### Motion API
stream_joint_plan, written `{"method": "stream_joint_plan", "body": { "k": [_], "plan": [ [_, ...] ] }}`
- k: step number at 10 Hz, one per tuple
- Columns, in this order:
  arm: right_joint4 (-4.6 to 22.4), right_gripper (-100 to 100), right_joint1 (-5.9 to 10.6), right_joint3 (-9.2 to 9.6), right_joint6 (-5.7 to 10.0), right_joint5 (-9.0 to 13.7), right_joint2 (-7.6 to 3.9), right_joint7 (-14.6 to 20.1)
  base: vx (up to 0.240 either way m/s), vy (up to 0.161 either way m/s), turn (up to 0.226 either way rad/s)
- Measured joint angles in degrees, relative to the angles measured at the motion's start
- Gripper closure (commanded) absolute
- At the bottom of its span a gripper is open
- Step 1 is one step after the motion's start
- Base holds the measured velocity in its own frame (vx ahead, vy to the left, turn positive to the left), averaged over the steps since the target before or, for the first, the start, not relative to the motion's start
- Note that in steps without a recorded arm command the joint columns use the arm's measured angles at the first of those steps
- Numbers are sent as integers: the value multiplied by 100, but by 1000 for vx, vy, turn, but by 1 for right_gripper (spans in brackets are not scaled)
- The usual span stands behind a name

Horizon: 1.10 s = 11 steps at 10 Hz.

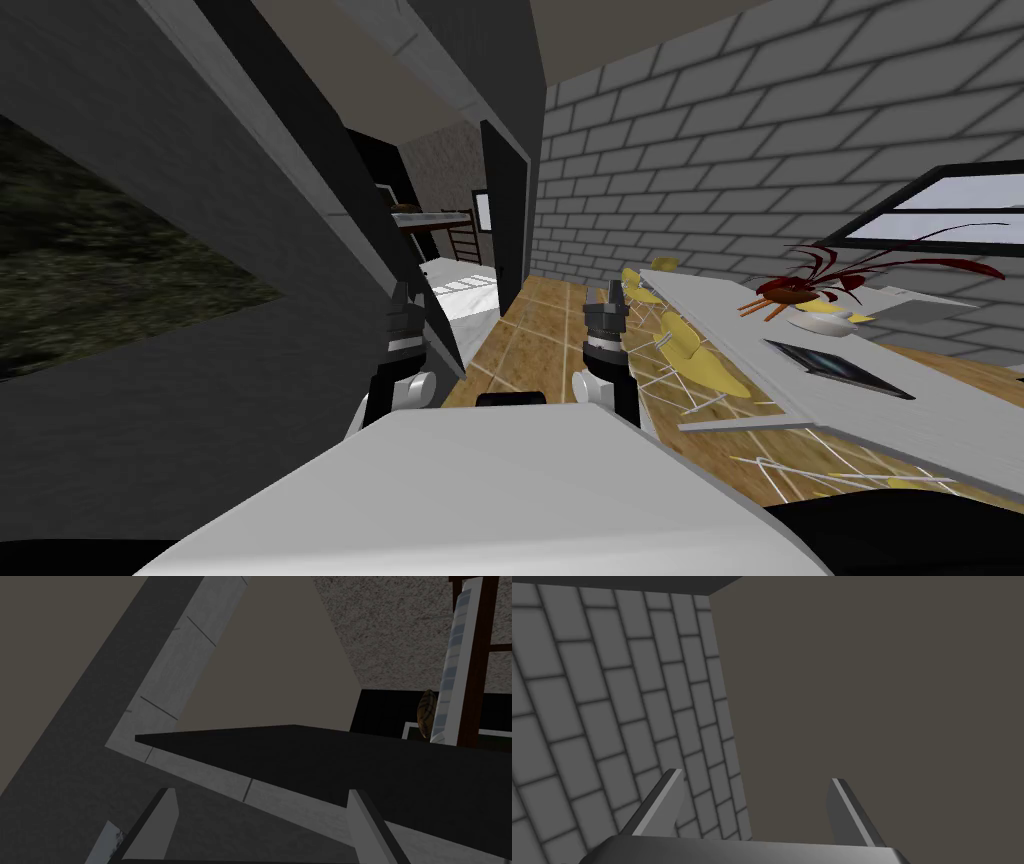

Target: Push the door open

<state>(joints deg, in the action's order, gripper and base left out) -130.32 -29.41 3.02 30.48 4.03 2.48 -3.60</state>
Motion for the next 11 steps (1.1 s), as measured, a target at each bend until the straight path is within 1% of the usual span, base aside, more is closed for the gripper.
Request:
{"method": "stream_joint_plan", "body": {
  "k": [1,2,3,6,8,9,10,11],
  "plan": [
    [65,-100,35,81,-2,-13,-39,-1,172,-25,-7],
    [132,-100,49,131,19,-12,-86,13,165,-56,3],
    [220,-100,98,175,31,-6,-142,36,191,-70,2],
    [564,-100,261,393,93,-18,-282,81,193,-27,-1],
    [789,-100,352,597,128,-31,-382,115,193,-46,1],
    [950,-100,418,701,173,-42,-414,128,203,-16,0],
    [1055,-100,487,800,169,-50,-445,139,211,-26,-4],
    [1138,-100,519,890,165,-47,-499,166,150,-38,0]
  ]
}}
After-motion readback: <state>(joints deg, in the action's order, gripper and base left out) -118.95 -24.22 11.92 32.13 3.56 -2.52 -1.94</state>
